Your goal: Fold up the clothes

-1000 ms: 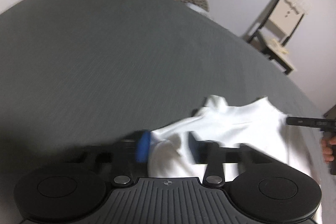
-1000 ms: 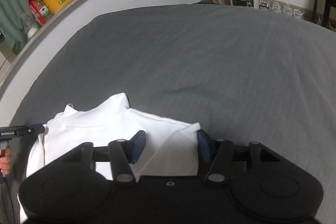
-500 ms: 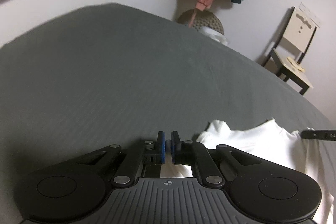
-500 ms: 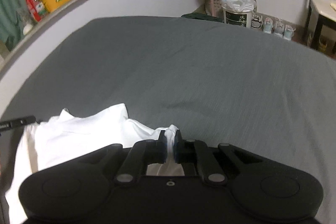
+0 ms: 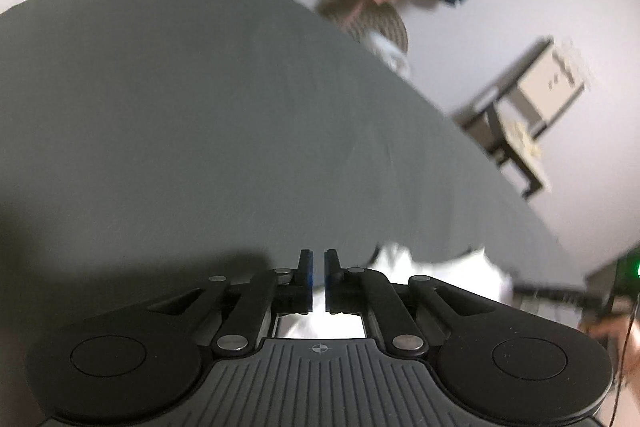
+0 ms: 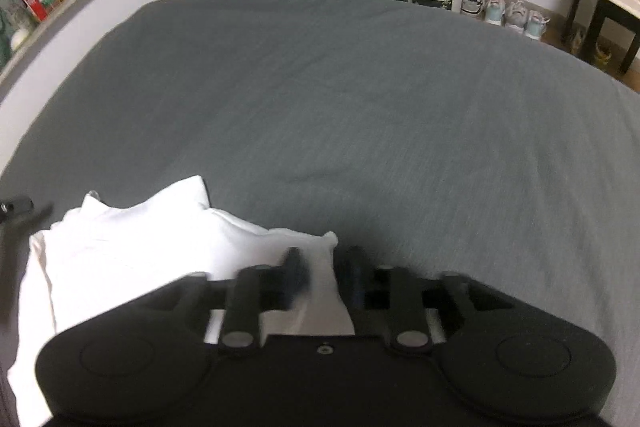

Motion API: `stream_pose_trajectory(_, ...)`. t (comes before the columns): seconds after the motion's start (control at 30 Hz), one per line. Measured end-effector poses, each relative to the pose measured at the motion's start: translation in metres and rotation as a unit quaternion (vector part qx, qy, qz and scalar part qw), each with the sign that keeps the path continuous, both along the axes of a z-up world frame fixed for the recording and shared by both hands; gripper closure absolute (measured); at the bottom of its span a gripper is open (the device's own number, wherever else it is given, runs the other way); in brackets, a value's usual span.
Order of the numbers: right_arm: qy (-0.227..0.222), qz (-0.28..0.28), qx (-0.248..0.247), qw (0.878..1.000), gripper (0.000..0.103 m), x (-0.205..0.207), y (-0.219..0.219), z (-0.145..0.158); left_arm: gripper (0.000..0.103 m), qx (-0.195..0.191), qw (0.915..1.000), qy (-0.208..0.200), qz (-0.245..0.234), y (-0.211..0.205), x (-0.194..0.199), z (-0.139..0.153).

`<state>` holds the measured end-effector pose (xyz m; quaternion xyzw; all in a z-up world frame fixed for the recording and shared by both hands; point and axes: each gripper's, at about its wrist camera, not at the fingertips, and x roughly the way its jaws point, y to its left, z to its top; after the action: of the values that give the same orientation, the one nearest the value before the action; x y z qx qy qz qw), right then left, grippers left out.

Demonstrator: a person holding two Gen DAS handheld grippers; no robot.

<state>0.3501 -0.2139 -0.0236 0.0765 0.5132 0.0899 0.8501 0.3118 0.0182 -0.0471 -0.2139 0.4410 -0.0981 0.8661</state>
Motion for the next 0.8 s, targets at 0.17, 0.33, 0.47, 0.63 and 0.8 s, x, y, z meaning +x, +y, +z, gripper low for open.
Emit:
stream_pose_trajectory(0.17, 0.007, 0.001, 0.021, 1.0, 0.06, -0.003, -0.005, -0.003, 0.096, -0.001, 0.9986, 0.036, -0.04, -0.002, -0.01, -0.005)
stream_pose_trajectory(0.33, -0.001, -0.001, 0.028, 1.0, 0.046, -0.009, -0.001, -0.005, 0.095, -0.011, 0.9939, 0.092, -0.061, -0.012, -0.023, -0.017)
stream_pose_trajectory(0.47, -0.014, 0.008, 0.012, 1.0, 0.039, -0.015, 0.007, -0.007, 0.096, 0.045, 0.9914, 0.111, -0.053, -0.019, -0.026, -0.022)
stream_pose_trajectory(0.63, -0.022, 0.013, -0.01, 1.0, 0.033, -0.018, 0.017, -0.008, 0.095, 0.135, 0.9845, 0.097, -0.055, -0.051, -0.028, -0.015)
stream_pose_trajectory(0.8, -0.028, 0.005, -0.008, 1.0, 0.032, -0.022, 0.017, -0.009, 0.09, 0.284, 0.9552, 0.006, -0.081, -0.102, -0.057, -0.018)
